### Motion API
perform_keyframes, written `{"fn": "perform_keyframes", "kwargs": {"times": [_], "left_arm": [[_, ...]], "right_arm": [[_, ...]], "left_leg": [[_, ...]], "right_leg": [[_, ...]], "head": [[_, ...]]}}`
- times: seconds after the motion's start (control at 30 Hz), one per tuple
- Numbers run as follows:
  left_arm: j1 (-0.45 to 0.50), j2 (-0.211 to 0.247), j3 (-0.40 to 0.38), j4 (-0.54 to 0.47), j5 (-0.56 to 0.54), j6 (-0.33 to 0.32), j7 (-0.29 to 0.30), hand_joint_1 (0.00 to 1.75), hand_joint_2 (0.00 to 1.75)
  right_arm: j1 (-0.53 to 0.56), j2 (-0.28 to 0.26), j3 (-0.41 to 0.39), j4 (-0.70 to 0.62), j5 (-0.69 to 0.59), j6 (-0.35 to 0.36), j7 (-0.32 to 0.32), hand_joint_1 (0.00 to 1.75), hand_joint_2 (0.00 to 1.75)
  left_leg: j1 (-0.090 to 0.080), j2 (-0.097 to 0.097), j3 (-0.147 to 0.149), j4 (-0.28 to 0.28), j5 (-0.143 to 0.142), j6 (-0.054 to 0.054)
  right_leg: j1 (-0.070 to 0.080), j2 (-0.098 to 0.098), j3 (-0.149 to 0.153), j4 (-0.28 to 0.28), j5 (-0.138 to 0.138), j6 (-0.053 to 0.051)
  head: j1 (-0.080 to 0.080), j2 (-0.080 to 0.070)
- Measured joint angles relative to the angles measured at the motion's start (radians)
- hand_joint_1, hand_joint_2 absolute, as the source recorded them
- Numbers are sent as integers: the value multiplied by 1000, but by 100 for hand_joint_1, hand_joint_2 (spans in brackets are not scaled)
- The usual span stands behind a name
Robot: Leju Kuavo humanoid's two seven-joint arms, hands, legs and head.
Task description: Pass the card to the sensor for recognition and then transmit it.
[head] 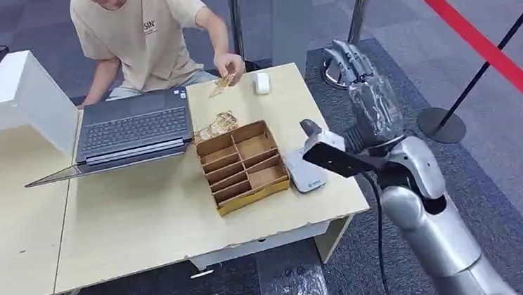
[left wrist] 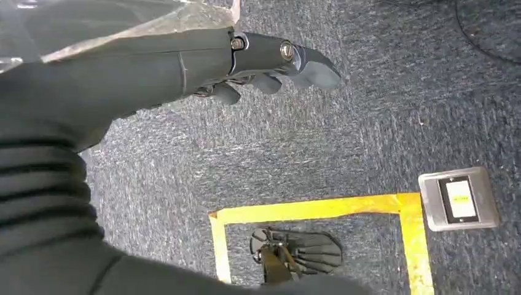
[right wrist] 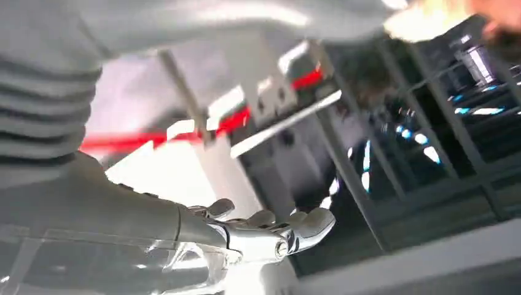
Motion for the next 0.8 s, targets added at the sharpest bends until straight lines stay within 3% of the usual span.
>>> {"fn": "perform_keyframes", "kwargs": {"times": [0.4,0.57,0.8], "left_arm": [[-28,-6,-19,0,-24,-19,17,0,0],[-33,-7,-26,0,-26,-23,23,0,0],[-45,-8,-34,0,-32,-36,29,0,0]], "right_arm": [[-151,-28,-6,299,232,-147,-65,0,175],[-175,-27,-1,385,263,-163,-79,0,175],[-188,-9,22,498,375,-278,-93,0,175]], "left_leg": [[0,-1,0,0,0,0],[0,-1,0,0,0,0],[0,-1,-1,0,0,0]], "right_leg": [[0,0,0,0,0,0],[0,0,0,0,0,0],[0,0,0,0,0,0]], "head": [[0,0],[0,0],[0,0]]}}
